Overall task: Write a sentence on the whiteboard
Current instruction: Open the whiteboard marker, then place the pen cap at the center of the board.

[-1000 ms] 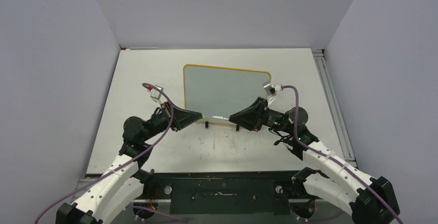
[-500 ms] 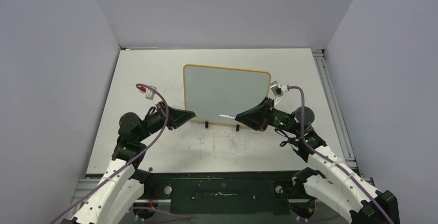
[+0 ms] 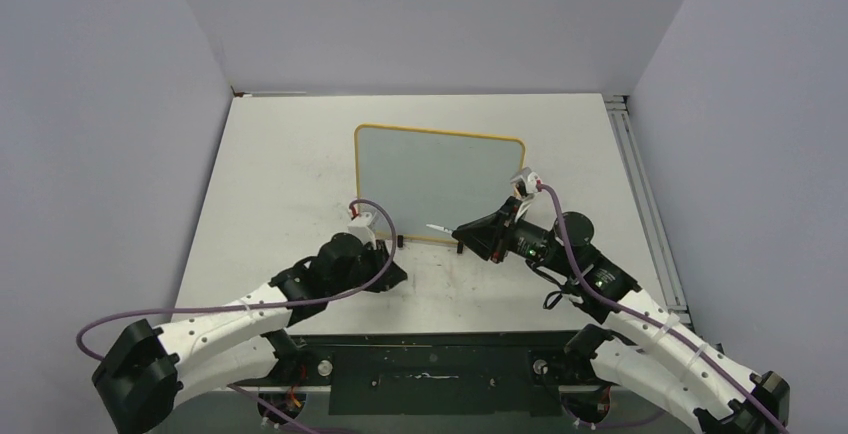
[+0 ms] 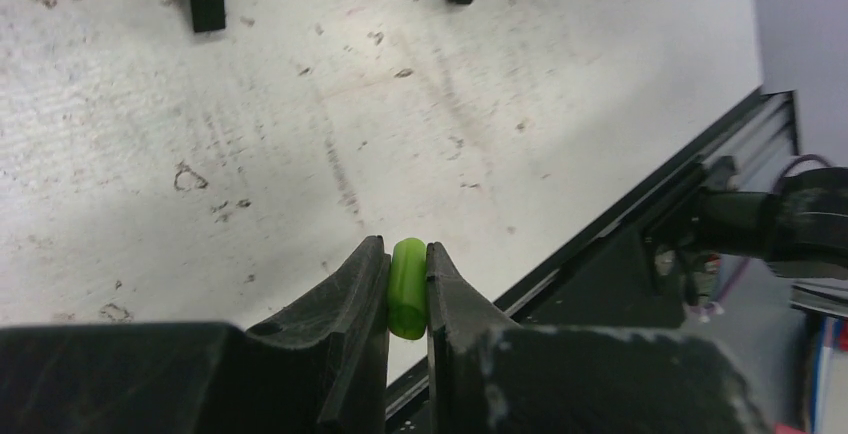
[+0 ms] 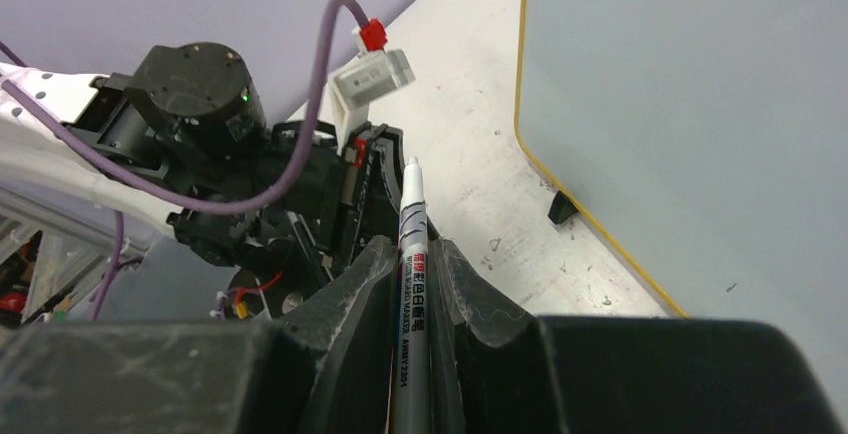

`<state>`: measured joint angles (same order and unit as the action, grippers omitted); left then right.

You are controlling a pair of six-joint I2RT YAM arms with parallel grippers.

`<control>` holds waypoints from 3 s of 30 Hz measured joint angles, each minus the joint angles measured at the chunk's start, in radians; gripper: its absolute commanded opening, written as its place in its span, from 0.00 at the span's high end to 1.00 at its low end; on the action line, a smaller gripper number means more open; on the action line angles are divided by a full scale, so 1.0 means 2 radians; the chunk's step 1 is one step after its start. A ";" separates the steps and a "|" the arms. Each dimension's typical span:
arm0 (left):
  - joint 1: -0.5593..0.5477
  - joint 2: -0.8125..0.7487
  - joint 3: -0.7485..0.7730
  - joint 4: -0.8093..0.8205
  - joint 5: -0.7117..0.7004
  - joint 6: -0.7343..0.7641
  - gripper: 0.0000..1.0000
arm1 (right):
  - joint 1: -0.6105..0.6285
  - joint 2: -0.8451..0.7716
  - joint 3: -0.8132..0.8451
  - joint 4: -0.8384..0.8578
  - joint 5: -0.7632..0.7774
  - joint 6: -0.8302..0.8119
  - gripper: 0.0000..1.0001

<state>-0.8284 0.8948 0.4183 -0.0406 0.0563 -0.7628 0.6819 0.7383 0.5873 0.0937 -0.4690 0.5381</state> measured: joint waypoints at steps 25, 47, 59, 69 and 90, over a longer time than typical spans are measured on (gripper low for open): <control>-0.038 0.222 -0.042 0.193 0.002 0.002 0.63 | 0.013 -0.015 0.000 -0.033 0.057 -0.017 0.95; 0.054 0.016 0.011 -0.058 -0.047 0.020 0.04 | 0.024 -0.028 0.000 -0.052 0.102 -0.032 0.95; 0.266 0.000 0.151 -0.184 0.100 0.129 0.04 | 0.077 -0.021 0.000 -0.056 0.175 -0.053 0.95; 0.410 0.034 0.190 -0.101 0.280 0.181 0.04 | 0.232 0.052 0.018 -0.020 0.364 -0.080 0.95; 0.436 0.257 0.290 0.034 0.421 0.227 0.28 | 0.203 0.344 0.161 0.174 0.431 -0.158 0.95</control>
<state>0.0441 1.4086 0.9981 0.0265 0.8989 -0.3080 1.0874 1.4269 0.9096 0.4419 0.3927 0.2218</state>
